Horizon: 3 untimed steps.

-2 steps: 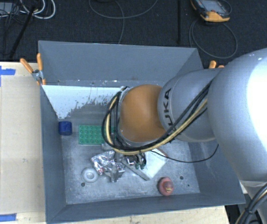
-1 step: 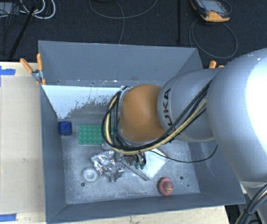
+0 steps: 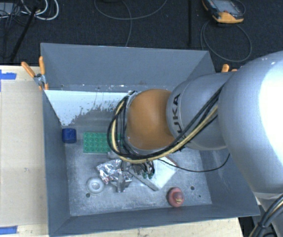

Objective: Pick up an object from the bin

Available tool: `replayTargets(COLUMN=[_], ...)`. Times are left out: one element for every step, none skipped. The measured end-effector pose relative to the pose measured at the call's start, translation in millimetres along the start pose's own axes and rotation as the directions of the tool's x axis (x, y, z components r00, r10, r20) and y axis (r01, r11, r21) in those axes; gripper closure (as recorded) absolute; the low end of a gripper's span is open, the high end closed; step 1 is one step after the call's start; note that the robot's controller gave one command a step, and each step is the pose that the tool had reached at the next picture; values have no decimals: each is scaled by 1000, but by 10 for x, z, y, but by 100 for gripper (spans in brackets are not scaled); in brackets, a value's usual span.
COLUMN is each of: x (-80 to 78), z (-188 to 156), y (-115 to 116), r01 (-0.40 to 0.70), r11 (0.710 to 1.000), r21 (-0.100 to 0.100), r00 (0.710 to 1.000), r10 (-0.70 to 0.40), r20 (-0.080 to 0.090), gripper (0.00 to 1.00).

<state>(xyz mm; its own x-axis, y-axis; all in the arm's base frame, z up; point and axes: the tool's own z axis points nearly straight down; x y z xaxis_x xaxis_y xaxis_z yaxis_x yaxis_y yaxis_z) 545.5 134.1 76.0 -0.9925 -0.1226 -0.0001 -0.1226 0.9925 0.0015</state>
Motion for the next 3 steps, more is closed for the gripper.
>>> replayTargets(x=[-24, -44, -50], z=[-23, -1043, -1114], y=[5, 9, 11], r01=[-1, -6, -9], r11=[1000, 1000, 1000], r21=[-2, 0, 1], r00=[1000, 1000, 1000], r10=[1, 6, 9], r20=[8, 8, 1], gripper=[100, 100, 100])
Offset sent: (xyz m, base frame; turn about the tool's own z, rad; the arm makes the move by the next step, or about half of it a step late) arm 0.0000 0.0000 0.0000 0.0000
